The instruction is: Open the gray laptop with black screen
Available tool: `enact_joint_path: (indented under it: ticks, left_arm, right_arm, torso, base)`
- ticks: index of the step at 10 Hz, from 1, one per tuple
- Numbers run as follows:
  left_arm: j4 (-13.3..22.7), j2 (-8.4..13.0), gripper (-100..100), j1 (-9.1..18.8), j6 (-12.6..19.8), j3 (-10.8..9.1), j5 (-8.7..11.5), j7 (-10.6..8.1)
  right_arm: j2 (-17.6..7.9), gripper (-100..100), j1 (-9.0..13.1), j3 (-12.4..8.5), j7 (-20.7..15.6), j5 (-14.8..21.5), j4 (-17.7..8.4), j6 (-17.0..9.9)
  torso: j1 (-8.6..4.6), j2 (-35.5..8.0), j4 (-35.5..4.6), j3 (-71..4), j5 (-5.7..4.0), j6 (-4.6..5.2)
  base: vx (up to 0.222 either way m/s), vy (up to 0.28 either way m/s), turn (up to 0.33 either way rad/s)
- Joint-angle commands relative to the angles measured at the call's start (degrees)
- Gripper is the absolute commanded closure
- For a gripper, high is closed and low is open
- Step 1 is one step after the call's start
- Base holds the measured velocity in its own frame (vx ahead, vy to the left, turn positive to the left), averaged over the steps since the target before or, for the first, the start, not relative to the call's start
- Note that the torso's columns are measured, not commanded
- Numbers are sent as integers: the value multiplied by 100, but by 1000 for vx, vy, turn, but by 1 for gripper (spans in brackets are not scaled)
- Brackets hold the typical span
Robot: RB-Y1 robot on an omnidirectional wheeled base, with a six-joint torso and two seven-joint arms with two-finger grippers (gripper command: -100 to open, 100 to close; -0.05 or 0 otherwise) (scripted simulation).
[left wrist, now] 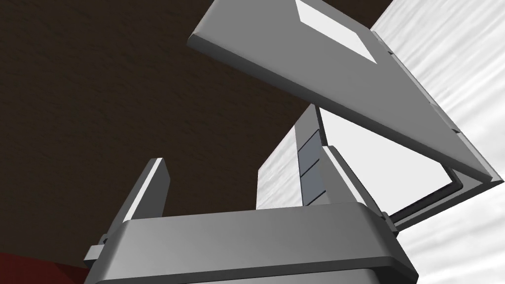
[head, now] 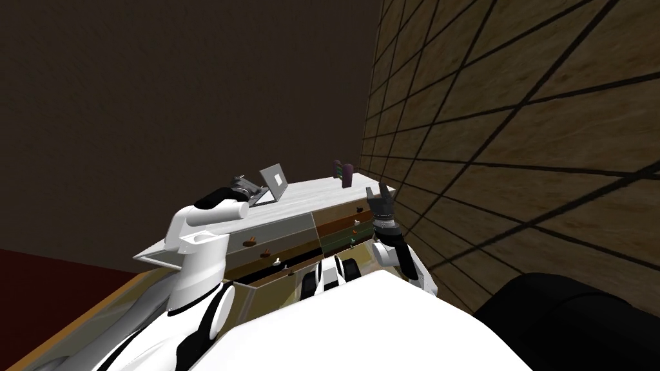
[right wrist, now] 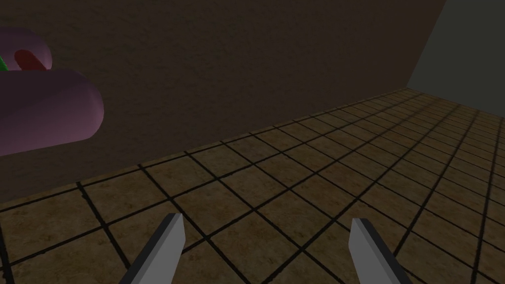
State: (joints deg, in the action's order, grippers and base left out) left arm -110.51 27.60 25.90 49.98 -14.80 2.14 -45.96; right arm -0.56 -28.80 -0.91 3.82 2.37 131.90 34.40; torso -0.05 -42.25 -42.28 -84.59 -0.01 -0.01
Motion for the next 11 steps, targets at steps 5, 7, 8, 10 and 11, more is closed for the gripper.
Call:
enact_joint_path:
  ticks: [5,7,8,10,11]
  left_arm:
    - [139,331,-100,605,954,-10,-61,-792]
    - [165,433,-100,780,1212,-7,-79,-1025]
    - [155,402,-100,732,1122,-8,-69,-928]
    - [529,484,-100,895,1002,-68,-164,-954]
    - [621,503,-100,933,964,-83,-187,-953]
  right_arm:
    - [0,0,0,0,0,0,0,0]
    - [-1,0,1,0,0,0,0,0]
    - [-1,0,0,0,0,0,0,0]
    - [-2,0,2,-1,0,0,0,0]
    - [-2,0,3,-1,0,0,-1,-1]
  torso:
    - [-8,7,2,-5,-4,6]
    - [21,-8,-2,4,5,3]
    - [12,-7,-2,4,4,0]
    - [31,-25,-6,15,9,3]
    - [25,-24,-7,15,7,0]
  base:
    - [91,-158,98]
    - [77,-116,81]
    - [40,-65,27]
    - [-19,3,-145]
    - [-46,28,-109]
